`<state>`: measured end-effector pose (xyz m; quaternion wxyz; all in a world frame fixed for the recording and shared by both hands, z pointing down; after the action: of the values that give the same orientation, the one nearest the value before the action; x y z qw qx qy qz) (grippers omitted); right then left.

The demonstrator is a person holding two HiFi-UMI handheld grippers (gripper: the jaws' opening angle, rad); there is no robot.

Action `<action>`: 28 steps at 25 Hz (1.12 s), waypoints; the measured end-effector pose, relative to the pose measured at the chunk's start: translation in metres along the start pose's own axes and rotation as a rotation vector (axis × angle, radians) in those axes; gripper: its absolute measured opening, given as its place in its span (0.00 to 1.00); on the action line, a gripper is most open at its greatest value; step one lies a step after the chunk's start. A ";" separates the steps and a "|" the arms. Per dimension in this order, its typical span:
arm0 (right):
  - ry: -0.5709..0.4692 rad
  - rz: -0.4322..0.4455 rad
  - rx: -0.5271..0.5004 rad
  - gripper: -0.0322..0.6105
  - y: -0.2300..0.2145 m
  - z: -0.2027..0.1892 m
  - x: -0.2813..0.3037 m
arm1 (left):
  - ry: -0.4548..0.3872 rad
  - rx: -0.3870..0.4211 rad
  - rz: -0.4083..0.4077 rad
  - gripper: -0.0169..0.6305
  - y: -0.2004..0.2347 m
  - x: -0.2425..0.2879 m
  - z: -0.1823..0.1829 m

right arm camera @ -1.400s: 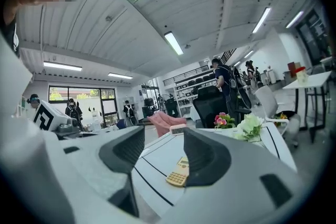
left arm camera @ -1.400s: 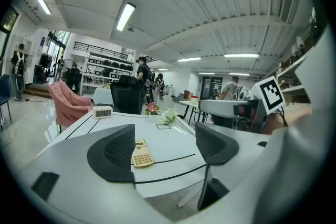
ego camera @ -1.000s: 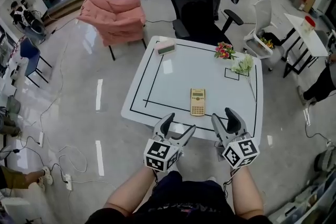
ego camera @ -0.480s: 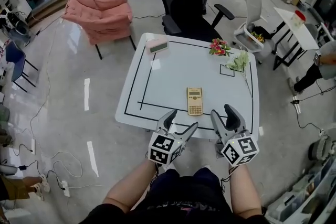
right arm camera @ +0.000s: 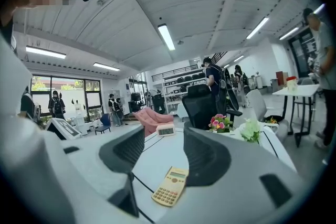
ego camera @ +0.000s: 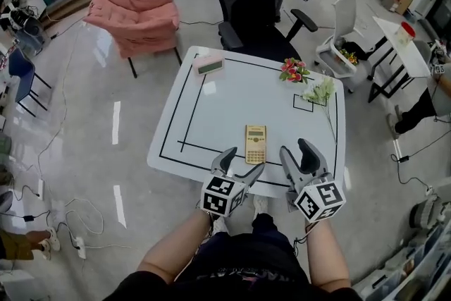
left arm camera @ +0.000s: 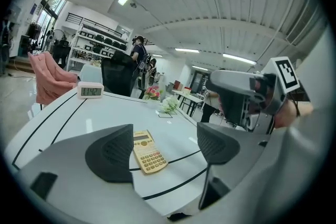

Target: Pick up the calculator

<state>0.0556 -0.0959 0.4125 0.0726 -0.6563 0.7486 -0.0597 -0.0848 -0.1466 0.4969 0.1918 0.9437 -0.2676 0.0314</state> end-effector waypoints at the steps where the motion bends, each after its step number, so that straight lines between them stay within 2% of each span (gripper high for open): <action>1: 0.009 0.015 0.006 0.39 -0.005 -0.002 0.004 | 0.006 -0.008 0.012 0.59 0.000 0.005 -0.002; 11: 0.079 0.148 0.073 0.39 -0.057 -0.031 0.046 | 0.105 -0.031 0.149 0.60 0.003 0.057 -0.040; 18: 0.128 0.187 0.113 0.39 -0.090 -0.049 0.056 | 0.209 -0.026 0.254 0.63 0.008 0.085 -0.078; 22: 0.154 0.207 0.139 0.39 -0.103 -0.058 0.060 | 0.245 -0.021 0.334 0.64 0.016 0.093 -0.092; 28: 0.189 0.248 0.168 0.39 -0.110 -0.072 0.071 | 0.301 -0.013 0.402 0.65 0.021 0.102 -0.110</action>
<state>0.1404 -0.1807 0.5010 0.0633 -0.5420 0.8198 -0.1738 -0.0035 -0.1719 0.6224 0.2255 0.8549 -0.4187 0.2073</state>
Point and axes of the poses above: the fingertips, and each gripper's own axes: x forward along the fingers, y to its left, z out of its top, the point moved 5 cm from there along -x, backward along the fingers, and after that the axes turned 13 degrees about -y, right-handed, at the moved point
